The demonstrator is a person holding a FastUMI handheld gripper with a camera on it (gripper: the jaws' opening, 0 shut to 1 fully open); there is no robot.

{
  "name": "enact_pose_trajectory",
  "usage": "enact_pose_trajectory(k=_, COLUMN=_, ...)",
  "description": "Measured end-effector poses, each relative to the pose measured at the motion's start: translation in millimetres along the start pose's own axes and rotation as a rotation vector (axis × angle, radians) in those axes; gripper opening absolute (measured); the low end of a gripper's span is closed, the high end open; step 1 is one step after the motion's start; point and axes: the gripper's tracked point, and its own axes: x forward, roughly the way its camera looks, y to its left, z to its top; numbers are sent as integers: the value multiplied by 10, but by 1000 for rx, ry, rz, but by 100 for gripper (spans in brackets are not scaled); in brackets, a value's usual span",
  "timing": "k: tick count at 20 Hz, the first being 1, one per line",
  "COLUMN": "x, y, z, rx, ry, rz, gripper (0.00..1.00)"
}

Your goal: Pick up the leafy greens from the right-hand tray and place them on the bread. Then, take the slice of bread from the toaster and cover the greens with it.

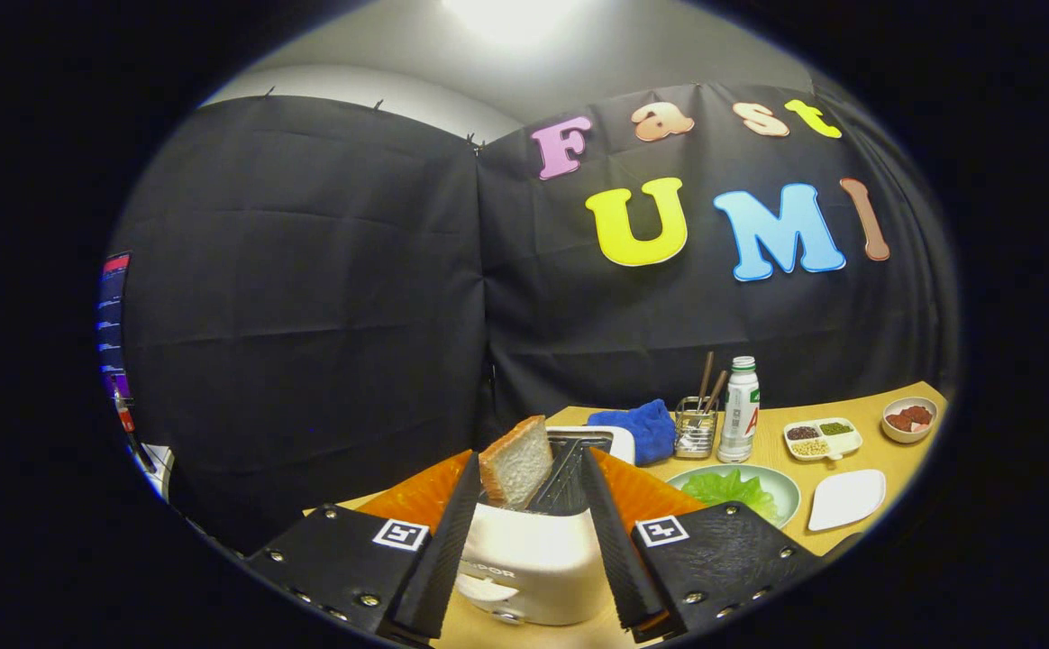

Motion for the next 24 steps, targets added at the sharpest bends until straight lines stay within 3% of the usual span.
enact_pose_trajectory(k=11, x=351, y=220, z=-90, rx=-102, ry=26, rz=-92, gripper=69)
enact_pose_trajectory(k=14, x=435, y=256, z=-213, rx=-73, ry=64, rz=-96, gripper=68)
enact_pose_trajectory(k=17, x=466, y=131, z=-153, rx=-93, ry=50, rz=-160, gripper=40)
enact_pose_trajectory(k=19, x=517, y=243, z=-241, rx=-83, ry=74, rz=-114, gripper=40)
enact_pose_trajectory(k=20, x=472, y=124, z=-164, rx=-109, ry=71, rz=-182, gripper=40)
enact_pose_trajectory(k=21, x=463, y=32, z=-136, rx=-110, ry=41, rz=-214, gripper=10)
enact_pose_trajectory(k=24, x=476, y=70, z=-194, rx=-66, ry=46, rz=-201, gripper=9)
